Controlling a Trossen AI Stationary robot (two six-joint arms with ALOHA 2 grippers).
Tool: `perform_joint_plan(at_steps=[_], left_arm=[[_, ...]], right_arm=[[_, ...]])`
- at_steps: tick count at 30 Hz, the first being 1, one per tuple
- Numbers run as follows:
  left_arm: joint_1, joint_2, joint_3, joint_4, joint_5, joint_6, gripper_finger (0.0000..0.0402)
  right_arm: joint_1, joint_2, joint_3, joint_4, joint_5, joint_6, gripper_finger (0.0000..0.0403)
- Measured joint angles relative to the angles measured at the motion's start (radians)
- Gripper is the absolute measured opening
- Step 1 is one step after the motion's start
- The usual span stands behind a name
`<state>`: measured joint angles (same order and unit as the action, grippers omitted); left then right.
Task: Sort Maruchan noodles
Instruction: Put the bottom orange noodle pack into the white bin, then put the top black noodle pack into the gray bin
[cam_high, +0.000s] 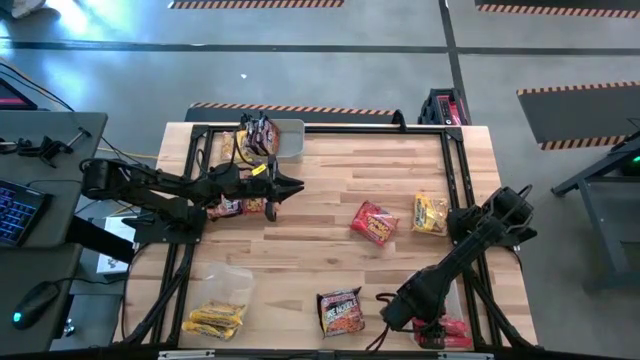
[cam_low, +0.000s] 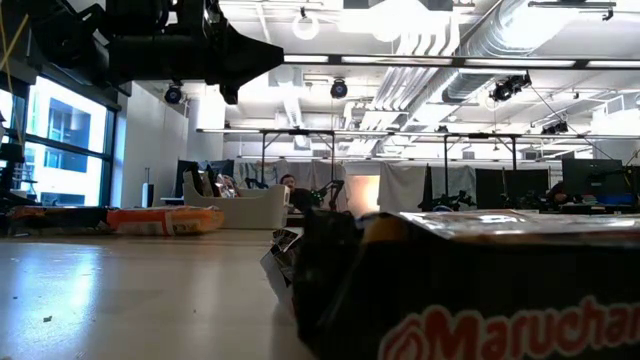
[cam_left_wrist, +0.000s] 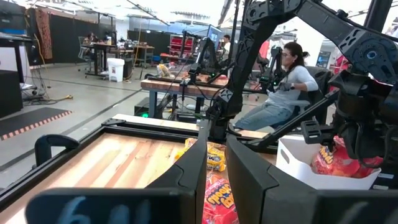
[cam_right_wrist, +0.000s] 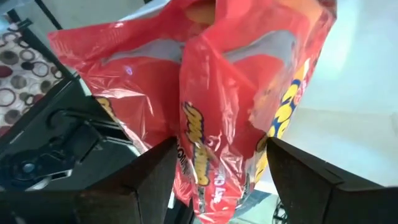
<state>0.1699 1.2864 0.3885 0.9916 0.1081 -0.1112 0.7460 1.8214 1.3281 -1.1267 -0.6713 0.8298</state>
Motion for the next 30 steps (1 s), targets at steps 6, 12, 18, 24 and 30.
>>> perform_joint_plan(at_steps=[6, 12, 18, 24, 30], left_arm=[[0.000, 0.000, 0.000, 0.000, 0.000, 0.000, 0.0051], [0.000, 0.000, 0.000, 0.000, 0.000, 0.000, 0.0051], [0.000, 0.000, 0.000, -0.005, 0.000, 0.000, 0.0051], [0.000, 0.000, 0.000, -0.027, 0.000, -0.009, 0.0051], [0.000, 0.000, 0.000, -0.055, 0.000, -0.004, 0.0051]], right_arm=[[0.000, -0.001, 0.010, -0.011, -0.047, 0.009, 0.0238], [-0.012, -0.002, 0.096, -0.058, -0.035, -0.019, 0.0238], [-0.048, -0.003, 0.192, -0.133, 0.067, -0.115, 0.0238], [-0.128, -0.070, 0.151, -0.078, 0.334, -0.227, 0.0234], [-0.235, -0.193, -0.020, 0.157, 0.641, -0.396, 0.0218]])
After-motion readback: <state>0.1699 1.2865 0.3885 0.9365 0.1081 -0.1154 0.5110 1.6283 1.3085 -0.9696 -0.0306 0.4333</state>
